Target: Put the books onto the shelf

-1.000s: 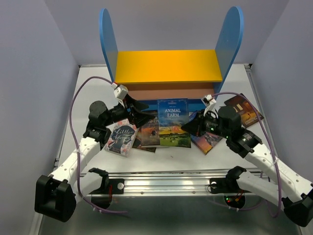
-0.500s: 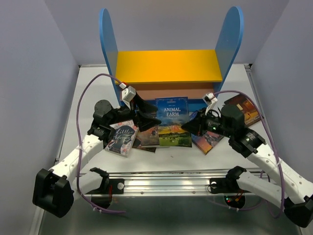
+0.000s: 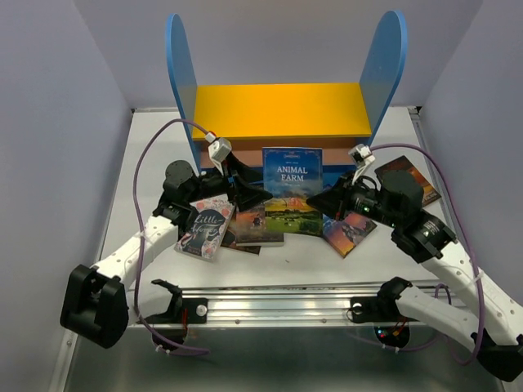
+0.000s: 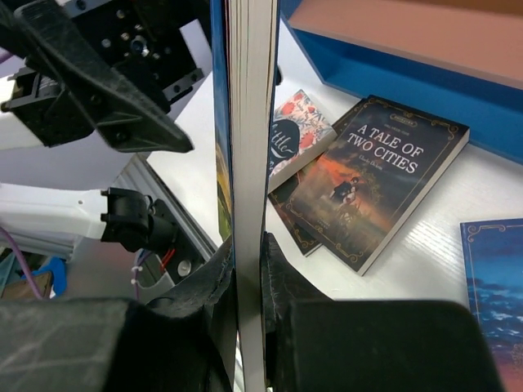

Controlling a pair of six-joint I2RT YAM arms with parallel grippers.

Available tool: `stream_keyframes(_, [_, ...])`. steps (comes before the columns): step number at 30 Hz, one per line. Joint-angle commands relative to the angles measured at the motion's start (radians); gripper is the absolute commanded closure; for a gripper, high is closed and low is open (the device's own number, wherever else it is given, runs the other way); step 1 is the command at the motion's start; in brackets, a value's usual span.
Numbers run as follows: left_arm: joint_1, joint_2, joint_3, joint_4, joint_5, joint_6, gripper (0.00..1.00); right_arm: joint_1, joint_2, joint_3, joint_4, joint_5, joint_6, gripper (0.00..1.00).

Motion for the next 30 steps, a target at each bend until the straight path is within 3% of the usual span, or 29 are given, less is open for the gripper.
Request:
stream_keyframes(1, [-0.015,0.049,0.074,0.120,0.037,-0.050,0.01,0.005,0.009,0.071,0.064,-0.040,-0.012,0.99])
stream_keyframes(5, [-0.033,0.095,0.083,0.226,0.048,-0.115,0.02,0.005,0.029,0.074,0.087,-0.071,-0.003,0.99])
stream_keyframes(7, [-0.037,0.104,0.080,0.300,0.049,-0.143,0.17,0.005,0.034,0.069,0.092,-0.055,-0.005,0.99])
stream_keyframes(8, [-0.038,0.112,0.080,0.324,0.051,-0.167,0.26,0.005,0.037,0.063,0.092,-0.043,-0.002,0.99])
stream_keyframes(9, [-0.038,0.116,0.082,0.363,0.052,-0.179,0.52,0.005,0.038,0.060,0.090,-0.019,-0.002,0.99])
stream_keyframes(10, [-0.038,0.120,0.085,0.370,0.052,-0.189,0.61,0.005,0.040,0.057,0.090,-0.002,0.000,0.99])
stream_keyframes(11, [-0.038,0.127,0.089,0.381,0.052,-0.198,0.82,0.005,0.040,0.054,0.084,0.027,-0.005,0.99])
stream_keyframes(13, [-0.038,0.132,0.091,0.394,0.052,-0.204,1.00,0.005,0.038,0.052,0.075,0.076,0.000,0.99])
stream_keyframes(15, [-0.038,0.139,0.089,0.419,0.043,-0.207,1.00,0.005,0.035,0.058,0.052,0.153,-0.006,0.99])
stream_keyframes(17, [-0.038,0.141,0.092,0.429,0.034,-0.207,1.00,0.005,0.032,0.069,0.027,0.222,-0.002,0.90])
stream_keyframes(18, [-0.038,0.138,0.095,0.426,0.016,-0.203,1.00,0.005,0.030,0.083,0.001,0.253,-0.003,0.76])
stream_keyframes(20, [-0.038,0.121,0.098,0.383,-0.038,-0.190,1.00,0.005,0.026,0.091,-0.017,0.332,0.000,0.62])
stream_keyframes(22, [-0.038,0.103,0.114,0.329,-0.079,-0.138,1.00,0.005,0.020,0.094,-0.032,0.388,0.000,0.36])
stream_keyframes(23, [-0.038,0.077,0.118,0.306,-0.118,-0.118,1.00,0.005,0.014,0.100,-0.036,0.434,0.001,0.29])
stream_keyframes(24, [-0.038,0.060,0.124,0.270,-0.139,-0.100,1.00,0.005,0.012,0.103,-0.039,0.451,-0.002,0.10])
stream_keyframes(27, [-0.040,-0.006,0.143,0.185,-0.227,-0.031,1.00,0.005,0.007,0.117,-0.040,0.492,-0.002,0.00])
stream_keyframes(30, [-0.041,-0.072,0.155,0.115,-0.306,0.026,1.00,0.005,0.012,0.124,-0.040,0.526,0.005,0.00])
